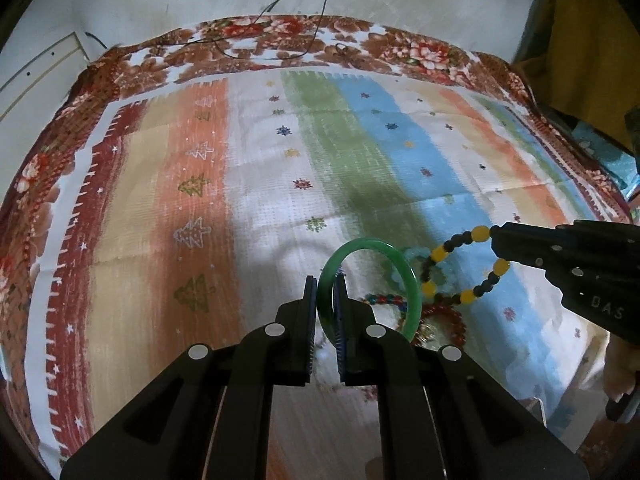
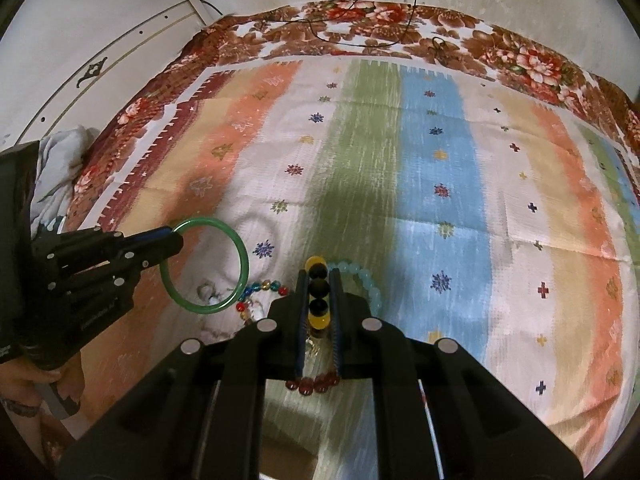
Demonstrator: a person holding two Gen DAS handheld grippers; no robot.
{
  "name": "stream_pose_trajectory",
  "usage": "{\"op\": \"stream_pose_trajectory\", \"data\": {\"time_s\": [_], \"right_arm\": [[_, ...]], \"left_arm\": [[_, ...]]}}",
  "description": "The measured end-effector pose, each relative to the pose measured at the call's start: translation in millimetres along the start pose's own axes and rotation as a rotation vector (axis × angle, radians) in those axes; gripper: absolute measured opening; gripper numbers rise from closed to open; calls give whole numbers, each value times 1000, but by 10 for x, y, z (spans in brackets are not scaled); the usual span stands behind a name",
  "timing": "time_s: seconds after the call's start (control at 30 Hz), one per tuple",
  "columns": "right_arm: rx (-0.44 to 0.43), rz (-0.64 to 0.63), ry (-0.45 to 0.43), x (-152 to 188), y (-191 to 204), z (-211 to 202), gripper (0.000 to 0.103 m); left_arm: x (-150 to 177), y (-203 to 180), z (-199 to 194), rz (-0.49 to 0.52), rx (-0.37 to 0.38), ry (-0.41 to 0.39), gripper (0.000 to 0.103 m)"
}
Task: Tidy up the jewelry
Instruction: 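Carry the bangle and beaded bracelet into the tin box and open both tools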
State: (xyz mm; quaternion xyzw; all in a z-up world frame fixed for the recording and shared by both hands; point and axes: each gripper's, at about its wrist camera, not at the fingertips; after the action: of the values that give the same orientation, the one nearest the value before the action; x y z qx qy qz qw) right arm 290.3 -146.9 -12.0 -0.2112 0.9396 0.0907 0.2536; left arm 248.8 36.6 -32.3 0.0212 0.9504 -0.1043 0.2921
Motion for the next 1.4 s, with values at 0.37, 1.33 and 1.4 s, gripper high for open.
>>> {"op": "stream_pose_trajectory", "data": {"time_s": [0.37, 1.33, 1.4], "right_arm": [[-22, -21, -58, 205, 184, -405, 11], [-103, -48, -152, 959, 412, -1163, 11], [-115, -54, -154, 1029, 443, -1205, 11]], "left_arm": [[199, -143, -383, 10, 33, -57, 8], [865, -471, -911, 51, 90, -119, 9], [928, -478, -916, 48, 92, -114, 9]]}}
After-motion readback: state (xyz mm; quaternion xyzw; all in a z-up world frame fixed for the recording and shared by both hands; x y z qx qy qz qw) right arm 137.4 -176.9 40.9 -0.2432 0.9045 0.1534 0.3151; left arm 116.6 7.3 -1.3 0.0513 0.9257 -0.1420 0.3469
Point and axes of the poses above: each gripper's, at about its wrist camera, not at the fingertips, and z roughly the way its jaws point, y to its left, x to its underside, and after that the axes turned 4 degrees about x, right-handed
